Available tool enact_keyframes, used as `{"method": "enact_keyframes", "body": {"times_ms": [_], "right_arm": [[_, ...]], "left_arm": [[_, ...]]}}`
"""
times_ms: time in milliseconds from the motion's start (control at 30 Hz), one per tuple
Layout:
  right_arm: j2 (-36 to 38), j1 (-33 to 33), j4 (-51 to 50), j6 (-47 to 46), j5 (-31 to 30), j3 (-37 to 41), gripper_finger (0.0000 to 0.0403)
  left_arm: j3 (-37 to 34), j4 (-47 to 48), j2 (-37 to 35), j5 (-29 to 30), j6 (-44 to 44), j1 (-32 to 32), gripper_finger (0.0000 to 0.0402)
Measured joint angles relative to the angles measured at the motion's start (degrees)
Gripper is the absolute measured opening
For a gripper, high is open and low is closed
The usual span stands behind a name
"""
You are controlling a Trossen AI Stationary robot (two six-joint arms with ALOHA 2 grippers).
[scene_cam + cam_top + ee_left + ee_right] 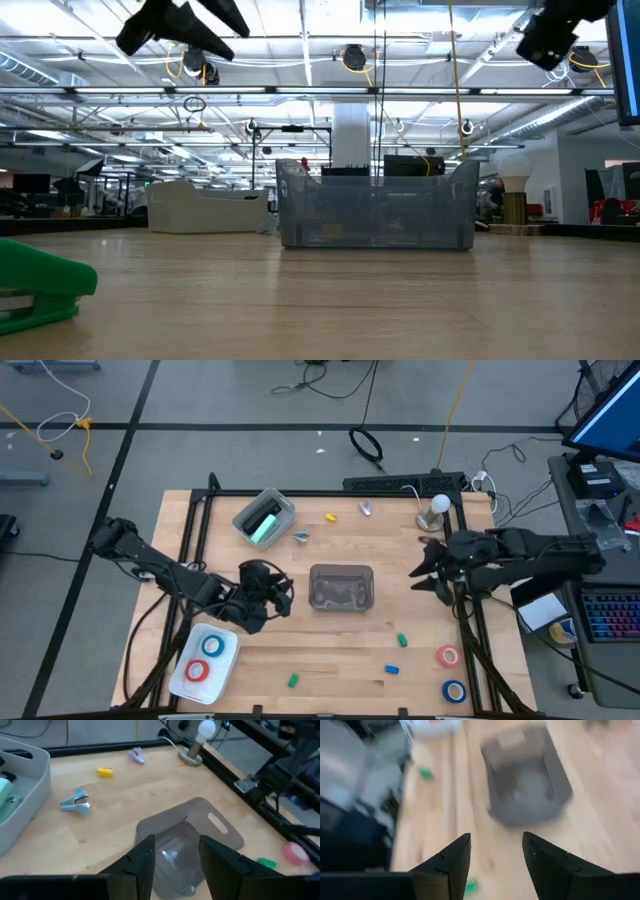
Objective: Pick and place Stapler, Stapler remover, tape
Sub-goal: Put the pink tape into the white bin
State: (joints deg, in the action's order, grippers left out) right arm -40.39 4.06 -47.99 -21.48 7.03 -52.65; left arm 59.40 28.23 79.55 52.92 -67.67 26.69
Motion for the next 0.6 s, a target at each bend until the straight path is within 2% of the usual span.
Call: {"method": "enact_keyframes", "body": {"times_ms": [100, 200, 400, 600], "right_arm": [[-2.83, 3.19, -9.04, -0.66, -1.19, -2.58, 0.0171], [-5.81, 7.16, -15.44, -2.64, -0.95, -3.01, 0.0171], [-12.11, 16.33, -22.10, -5.43, -0.82, -3.01, 0.0171], [-16.30, 24.09, -23.18, -11.49, -1.08, -2.87, 0.0171]], "left_arm": [[-4.20, -6.97, 0.00, 0.78, 0.52, 0.11, 0.0150], [-8.52, -16.83, 0.00, -1.63, 5.60, -0.17, 0.0150], [-14.38, -30.88, 0.00, -11.09, 18.11, -4.46, 0.0150], [-16.63, -36.04, 0.00, -21.97, 27.86, -11.17, 0.0150]]}}
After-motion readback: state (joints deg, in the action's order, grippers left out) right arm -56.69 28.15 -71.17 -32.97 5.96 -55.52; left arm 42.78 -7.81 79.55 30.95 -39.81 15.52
